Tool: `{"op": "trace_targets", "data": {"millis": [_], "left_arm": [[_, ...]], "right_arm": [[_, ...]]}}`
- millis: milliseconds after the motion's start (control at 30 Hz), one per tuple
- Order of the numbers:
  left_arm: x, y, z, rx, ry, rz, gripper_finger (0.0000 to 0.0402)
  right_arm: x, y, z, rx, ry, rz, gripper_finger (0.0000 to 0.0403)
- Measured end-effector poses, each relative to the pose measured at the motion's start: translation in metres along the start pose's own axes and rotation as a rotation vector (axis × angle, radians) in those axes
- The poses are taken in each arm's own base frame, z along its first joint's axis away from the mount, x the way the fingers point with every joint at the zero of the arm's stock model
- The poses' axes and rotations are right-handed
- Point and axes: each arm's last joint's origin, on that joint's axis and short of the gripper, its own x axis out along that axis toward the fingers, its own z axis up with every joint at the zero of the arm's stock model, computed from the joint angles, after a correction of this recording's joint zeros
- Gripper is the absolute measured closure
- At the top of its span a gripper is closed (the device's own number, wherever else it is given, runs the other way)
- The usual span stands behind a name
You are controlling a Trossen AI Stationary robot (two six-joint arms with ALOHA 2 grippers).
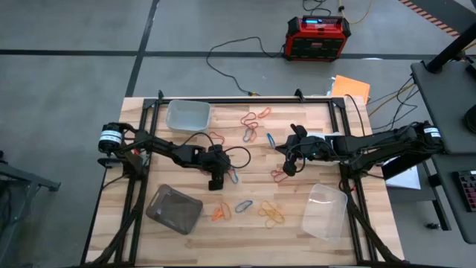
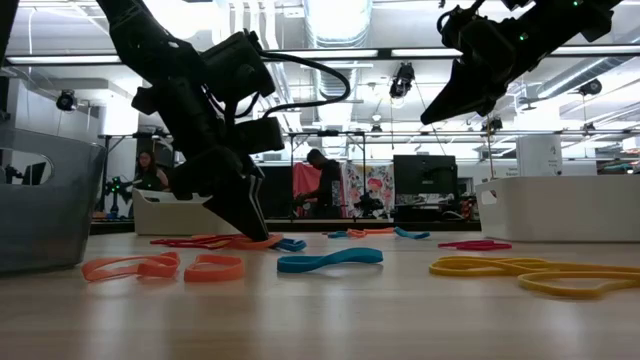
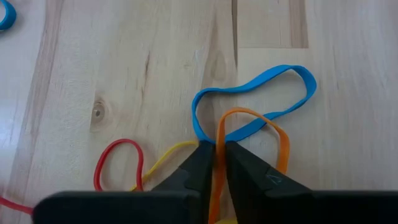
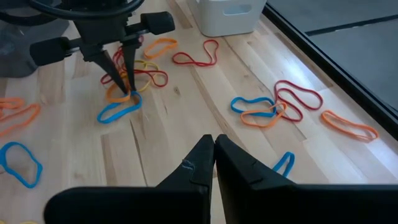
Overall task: Sort rubber bands into baskets
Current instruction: Put the orange rubber band into the black bin
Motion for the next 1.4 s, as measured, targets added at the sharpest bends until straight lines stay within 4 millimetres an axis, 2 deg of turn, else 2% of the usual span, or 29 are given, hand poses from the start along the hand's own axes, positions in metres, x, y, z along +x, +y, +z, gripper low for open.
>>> {"op": "trace_targets", "data": {"millis": [100,367,833,967,1167,1400], "left_arm": [[0.0,0.0,0.0,-0.008,0.0,0.001,0.0398],[-0.003,0.0,0.004,-0.018,-0.015,0.001,0.0401],[-0.031,0.001,0.017,-0.022,-0.115,0.001,0.0401],[-0.046,-0.001,0.023,-0.012,-0.172,-0.005,0.0402],[-0.081,-0.01,0.03,0.01,-0.273,-0.034,0.0402],[-0.133,-0.031,0.021,0.004,-0.303,-0.119,0.0402]], "right_arm": [[0.0,0.0,0.0,0.0,0.0,0.0,0.0394],[0.0,0.0,0.0,0.0,0.0,0.0,0.0394],[0.0,0.0,0.0,0.011,0.001,0.0,0.0394],[0.0,0.0,0.0,0.011,0.0,0.0,0.0394],[0.0,0.0,0.0,0.011,0.0,0.0,0.0394],[0.0,0.0,0.0,0.011,-0.001,0.0,0.0394]]}}
